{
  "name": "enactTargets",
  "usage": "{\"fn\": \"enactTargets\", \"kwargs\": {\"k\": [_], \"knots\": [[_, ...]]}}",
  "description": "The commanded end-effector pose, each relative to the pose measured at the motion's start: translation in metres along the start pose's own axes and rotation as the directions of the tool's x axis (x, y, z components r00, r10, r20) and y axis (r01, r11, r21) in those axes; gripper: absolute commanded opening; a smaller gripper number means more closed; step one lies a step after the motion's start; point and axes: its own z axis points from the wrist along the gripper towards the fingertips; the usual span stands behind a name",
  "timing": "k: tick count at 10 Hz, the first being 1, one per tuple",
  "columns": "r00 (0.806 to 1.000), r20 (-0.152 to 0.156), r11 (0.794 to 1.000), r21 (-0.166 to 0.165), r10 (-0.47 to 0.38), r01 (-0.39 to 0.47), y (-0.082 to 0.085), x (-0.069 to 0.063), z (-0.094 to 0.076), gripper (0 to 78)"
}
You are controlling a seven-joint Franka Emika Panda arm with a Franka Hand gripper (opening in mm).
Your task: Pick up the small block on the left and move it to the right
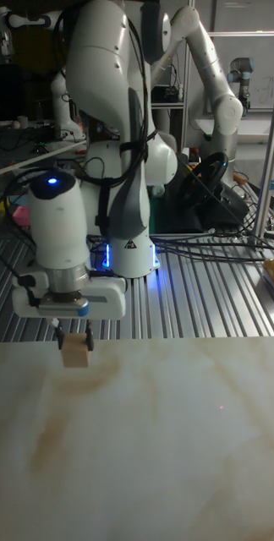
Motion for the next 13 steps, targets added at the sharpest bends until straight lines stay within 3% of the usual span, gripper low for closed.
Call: {"fn": "enactTargets", "kwargs": {"k": [1, 3, 7, 13], "knots": [[0.999, 0.010, 0.999, 0.000, 0.039, -0.039, 0.032, 0.009, -0.004, 1.2], [1.000, 0.014, 1.000, -0.001, 0.010, -0.010, 0.038, 0.011, -0.004, 1.2], [1.000, 0.002, 1.000, -0.003, 0.008, -0.008, 0.070, 0.020, -0.013, 1.2], [1.000, -0.002, 1.000, -0.009, 0.012, -0.012, 0.076, 0.014, -0.018, 1.2]]}}
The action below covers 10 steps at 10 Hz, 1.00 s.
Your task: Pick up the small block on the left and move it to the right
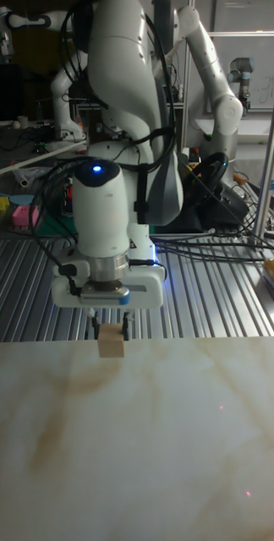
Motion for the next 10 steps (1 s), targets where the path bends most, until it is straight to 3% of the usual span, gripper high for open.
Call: {"fn": "enactTargets", "kwargs": {"k": [1, 2, 4, 10], "knots": [[1.000, 0.000, 1.000, 0.001, 0.012, -0.012, 0.009, -0.003, -0.002, 1.2], [1.000, 0.000, 1.000, 0.001, 0.012, -0.012, 0.009, -0.003, -0.002, 1.2], [0.999, 0.007, 0.999, 0.001, 0.041, -0.041, 0.030, -0.001, 0.004, 1.2], [0.997, 0.003, 0.997, 0.010, 0.079, -0.079, 0.063, 0.012, -0.001, 1.2]]}}
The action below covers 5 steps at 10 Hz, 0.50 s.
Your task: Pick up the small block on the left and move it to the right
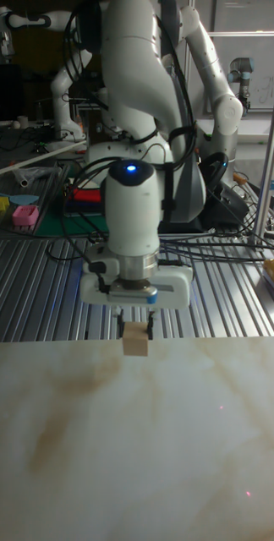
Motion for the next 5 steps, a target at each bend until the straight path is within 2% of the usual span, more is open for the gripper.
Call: {"fn": "enactTargets", "kwargs": {"k": [1, 5], "knots": [[1.000, 0.006, 1.000, 0.003, 0.019, -0.019, 0.011, 0.005, 0.000, 1.2], [1.000, 0.019, 1.000, -0.004, 0.009, -0.009, 0.022, 0.011, 0.000, 1.2]]}}
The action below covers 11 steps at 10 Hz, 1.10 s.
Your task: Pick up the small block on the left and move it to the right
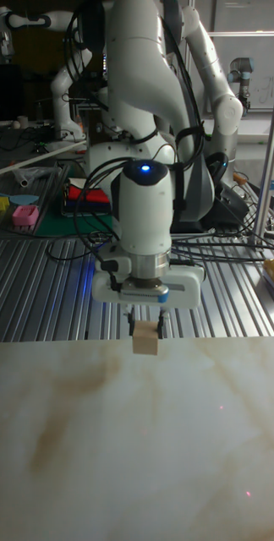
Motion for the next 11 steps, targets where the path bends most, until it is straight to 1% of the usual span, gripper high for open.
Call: {"fn": "enactTargets", "kwargs": {"k": [1, 3, 5, 9, 11], "knots": [[1.000, 0.013, 1.000, -0.010, -0.013, 0.013, 0.010, 0.007, -0.005, 1.2], [1.000, 0.010, 1.000, -0.010, -0.001, 0.001, 0.021, 0.016, -0.006, 1.2], [1.000, 0.010, 1.000, -0.012, 0.003, -0.003, 0.027, 0.021, -0.005, 1.2], [1.000, 0.010, 1.000, -0.019, -0.008, 0.008, 0.031, 0.030, -0.003, 1.2], [1.000, 0.010, 1.000, -0.020, -0.012, 0.012, 0.032, 0.031, -0.003, 1.2]]}}
